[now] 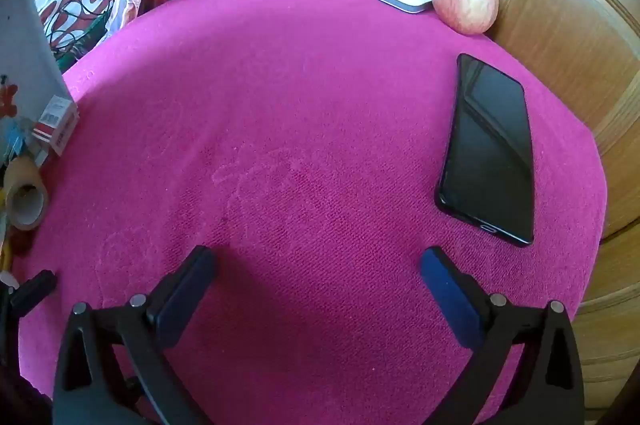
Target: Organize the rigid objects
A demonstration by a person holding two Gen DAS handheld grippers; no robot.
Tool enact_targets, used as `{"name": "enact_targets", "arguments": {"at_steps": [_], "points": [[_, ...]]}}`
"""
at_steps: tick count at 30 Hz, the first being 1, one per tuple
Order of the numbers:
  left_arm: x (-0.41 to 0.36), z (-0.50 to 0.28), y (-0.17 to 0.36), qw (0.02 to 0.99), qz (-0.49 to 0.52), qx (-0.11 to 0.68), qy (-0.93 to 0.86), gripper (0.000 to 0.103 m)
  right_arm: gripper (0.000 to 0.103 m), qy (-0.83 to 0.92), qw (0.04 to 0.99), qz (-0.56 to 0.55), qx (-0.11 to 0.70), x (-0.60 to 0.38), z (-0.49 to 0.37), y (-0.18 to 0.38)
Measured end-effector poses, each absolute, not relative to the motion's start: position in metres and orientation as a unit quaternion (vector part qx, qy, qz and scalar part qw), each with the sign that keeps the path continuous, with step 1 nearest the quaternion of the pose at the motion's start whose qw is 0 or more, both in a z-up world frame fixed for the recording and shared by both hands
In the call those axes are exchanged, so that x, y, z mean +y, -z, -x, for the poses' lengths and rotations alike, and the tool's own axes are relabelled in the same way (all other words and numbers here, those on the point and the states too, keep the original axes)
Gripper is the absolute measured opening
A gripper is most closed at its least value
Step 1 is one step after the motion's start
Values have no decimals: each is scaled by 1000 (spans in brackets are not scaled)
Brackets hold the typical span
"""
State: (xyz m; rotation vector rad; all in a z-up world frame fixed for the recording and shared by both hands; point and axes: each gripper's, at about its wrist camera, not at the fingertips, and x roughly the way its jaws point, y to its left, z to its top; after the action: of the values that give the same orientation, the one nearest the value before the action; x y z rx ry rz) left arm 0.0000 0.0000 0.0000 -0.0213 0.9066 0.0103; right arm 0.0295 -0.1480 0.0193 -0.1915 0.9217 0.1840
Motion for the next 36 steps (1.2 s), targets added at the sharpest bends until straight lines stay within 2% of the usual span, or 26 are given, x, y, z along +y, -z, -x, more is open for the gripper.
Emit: {"name": "enact_targets", "arguments": {"at_steps": [36], "points": [[1, 0, 0, 899, 11, 437, -4, 103, 103, -87, 893, 87, 433, -147, -30, -23]]}}
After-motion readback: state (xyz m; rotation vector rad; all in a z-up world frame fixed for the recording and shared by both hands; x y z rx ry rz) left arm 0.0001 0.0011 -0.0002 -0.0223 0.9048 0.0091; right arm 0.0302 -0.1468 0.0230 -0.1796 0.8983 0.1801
